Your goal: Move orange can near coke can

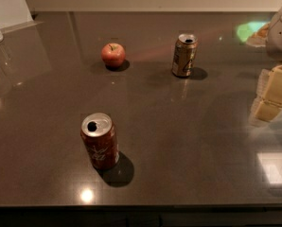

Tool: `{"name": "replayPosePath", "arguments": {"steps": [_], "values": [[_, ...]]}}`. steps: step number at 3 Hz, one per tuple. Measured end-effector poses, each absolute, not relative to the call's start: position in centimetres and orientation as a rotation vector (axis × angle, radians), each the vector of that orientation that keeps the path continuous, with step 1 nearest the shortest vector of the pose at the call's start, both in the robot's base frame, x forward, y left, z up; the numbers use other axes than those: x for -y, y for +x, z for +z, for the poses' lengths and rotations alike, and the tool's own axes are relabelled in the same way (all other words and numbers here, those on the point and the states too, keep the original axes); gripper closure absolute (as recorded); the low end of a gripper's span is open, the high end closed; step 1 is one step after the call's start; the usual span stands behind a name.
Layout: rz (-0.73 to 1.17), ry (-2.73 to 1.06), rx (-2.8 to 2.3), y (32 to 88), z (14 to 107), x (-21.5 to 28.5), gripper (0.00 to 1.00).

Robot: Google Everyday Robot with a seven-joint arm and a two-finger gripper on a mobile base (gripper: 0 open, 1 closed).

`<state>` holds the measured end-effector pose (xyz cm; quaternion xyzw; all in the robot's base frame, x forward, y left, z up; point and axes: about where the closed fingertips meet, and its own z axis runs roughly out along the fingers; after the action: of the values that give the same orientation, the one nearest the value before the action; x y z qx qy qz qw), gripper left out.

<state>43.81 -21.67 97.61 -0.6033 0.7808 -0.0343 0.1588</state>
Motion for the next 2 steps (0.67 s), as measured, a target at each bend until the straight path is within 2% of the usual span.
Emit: {"name": "replayPosePath", "arguments": {"steps": [2], "values": [[-0.11, -1.675, -2.243, 44.38, 97.98, 21.72, 0.0]]}}
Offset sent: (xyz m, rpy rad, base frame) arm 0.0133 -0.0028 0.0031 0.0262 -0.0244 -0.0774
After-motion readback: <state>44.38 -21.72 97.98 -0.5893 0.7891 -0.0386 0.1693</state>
